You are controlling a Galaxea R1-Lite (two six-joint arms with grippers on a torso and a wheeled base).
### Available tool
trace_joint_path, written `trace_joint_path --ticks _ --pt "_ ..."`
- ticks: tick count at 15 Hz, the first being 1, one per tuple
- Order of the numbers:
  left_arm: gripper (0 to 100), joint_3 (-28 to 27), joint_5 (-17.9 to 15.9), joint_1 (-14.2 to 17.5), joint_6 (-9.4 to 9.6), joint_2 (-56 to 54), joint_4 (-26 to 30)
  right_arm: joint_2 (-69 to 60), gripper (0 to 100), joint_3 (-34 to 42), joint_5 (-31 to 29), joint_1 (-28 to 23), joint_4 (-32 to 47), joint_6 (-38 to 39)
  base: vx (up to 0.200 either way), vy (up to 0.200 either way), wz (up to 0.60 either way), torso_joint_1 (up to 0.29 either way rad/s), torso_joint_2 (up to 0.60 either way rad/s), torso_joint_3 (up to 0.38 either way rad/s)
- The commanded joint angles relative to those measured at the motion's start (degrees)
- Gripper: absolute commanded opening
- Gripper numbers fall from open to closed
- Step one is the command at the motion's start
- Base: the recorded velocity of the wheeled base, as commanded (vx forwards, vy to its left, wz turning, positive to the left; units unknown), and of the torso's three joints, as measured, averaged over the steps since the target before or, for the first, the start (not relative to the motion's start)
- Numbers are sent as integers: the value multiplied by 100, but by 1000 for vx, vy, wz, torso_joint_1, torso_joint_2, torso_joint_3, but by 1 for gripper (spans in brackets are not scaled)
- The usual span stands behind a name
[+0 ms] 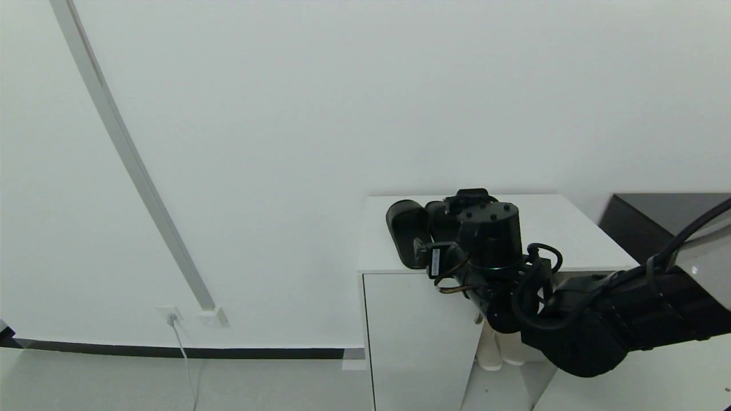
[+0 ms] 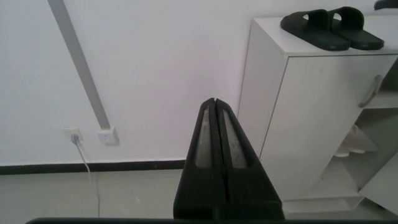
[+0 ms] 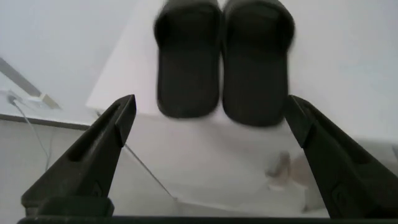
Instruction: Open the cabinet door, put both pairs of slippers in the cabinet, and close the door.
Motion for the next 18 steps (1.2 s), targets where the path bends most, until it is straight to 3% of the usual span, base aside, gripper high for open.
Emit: trace_joint_path --ticks 1,4,7,12,18 --pt "0 0 2 0 4 5 2 -29 100 -23 -3 -6 12 6 200 0 0 7 2 -2" --pt "0 0 11 0 -5 5 2 42 100 320 23 38 -14 164 200 0 0 7 4 -2" --pt "0 0 11 0 -5 5 2 349 100 496 243 29 -287 261 0 0 0 0 0 0" --pt "0 0 11 0 -5 5 2 1000 100 -208 805 -375 -374 217 0 0 0 0 0 0" --pt "0 0 19 0 -13 5 2 1914 100 -1385 858 -771 -339 -214 0 0 0 0 0 0"
